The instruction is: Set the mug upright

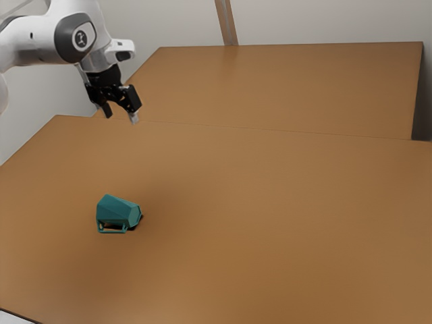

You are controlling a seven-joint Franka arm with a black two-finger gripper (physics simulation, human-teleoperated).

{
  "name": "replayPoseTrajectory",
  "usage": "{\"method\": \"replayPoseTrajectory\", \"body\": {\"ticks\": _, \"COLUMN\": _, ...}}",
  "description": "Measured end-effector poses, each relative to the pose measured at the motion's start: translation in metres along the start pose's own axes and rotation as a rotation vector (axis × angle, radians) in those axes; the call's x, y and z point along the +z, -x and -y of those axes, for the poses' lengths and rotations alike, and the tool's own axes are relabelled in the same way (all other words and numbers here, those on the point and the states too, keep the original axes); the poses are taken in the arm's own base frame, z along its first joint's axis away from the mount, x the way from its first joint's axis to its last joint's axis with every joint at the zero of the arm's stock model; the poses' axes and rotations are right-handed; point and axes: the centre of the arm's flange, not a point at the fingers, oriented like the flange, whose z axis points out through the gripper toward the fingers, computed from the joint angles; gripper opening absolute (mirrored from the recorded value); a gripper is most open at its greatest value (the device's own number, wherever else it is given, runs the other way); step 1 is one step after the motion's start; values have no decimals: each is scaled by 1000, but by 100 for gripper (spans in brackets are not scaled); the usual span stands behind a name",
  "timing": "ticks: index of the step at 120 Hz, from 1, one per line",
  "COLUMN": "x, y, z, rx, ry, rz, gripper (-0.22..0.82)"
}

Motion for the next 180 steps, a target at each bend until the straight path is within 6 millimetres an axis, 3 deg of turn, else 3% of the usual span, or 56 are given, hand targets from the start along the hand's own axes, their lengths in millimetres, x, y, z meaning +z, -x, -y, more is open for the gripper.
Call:
{"method": "replayPoseTrajectory", "body": {"ticks": 24, "x": 3, "y": 11, "z": 26, "rx": -47, "ry": -2, "rz": -31, "gripper": 60}}
{"method": "replayPoseTrajectory", "body": {"ticks": 40, "x": 39, "y": 35, "z": 22, "rx": -55, "ry": 16, "rz": -46, "gripper": 60}}
{"method": "replayPoseTrajectory", "body": {"ticks": 47, "x": 58, "y": 52, "z": 26, "rx": -70, "ry": 43, "rz": -75, "gripper": 60}}
{"method": "replayPoseTrajectory", "body": {"ticks": 57, "x": 81, "y": 83, "z": 57, "rx": -139, "ry": 109, "rz": -154, "gripper": 60}}
{"method": "replayPoseTrajectory", "body": {"ticks": 65, "x": 95, "y": 100, "z": 71, "rx": -163, "ry": 171, "rz": -224, "gripper": 60}}
{"method": "replayPoseTrajectory", "body": {"ticks": 93, "x": 135, "y": 161, "z": 88, "rx": -110, "ry": 381, "rz": -459, "gripper": 60}}
{"method": "replayPoseTrajectory", "body": {"ticks": 116, "x": 175, "y": 218, "z": 107, "rx": 11, "ry": 394, "rz": -565, "gripper": 60}}
{"method": "replayPoseTrajectory", "body": {"ticks": 127, "x": 186, "y": 225, "z": 115, "rx": 89, "ry": 368, "rz": -596, "gripper": 60}}
{"method": "replayPoseTrajectory", "body": {"ticks": 148, "x": 226, "y": 220, "z": 119, "rx": 208, "ry": 363, "rz": -625, "gripper": 60}}
{"method": "replayPoseTrajectory", "body": {"ticks": 164, "x": 237, "y": 233, "z": 132, "rx": 290, "ry": 323, "rz": -669, "gripper": 60}}
{"method": "replayPoseTrajectory", "body": {"ticks": 180, "x": 263, "y": 239, "z": 138, "rx": 368, "ry": 305, "rz": -663, "gripper": 60}}
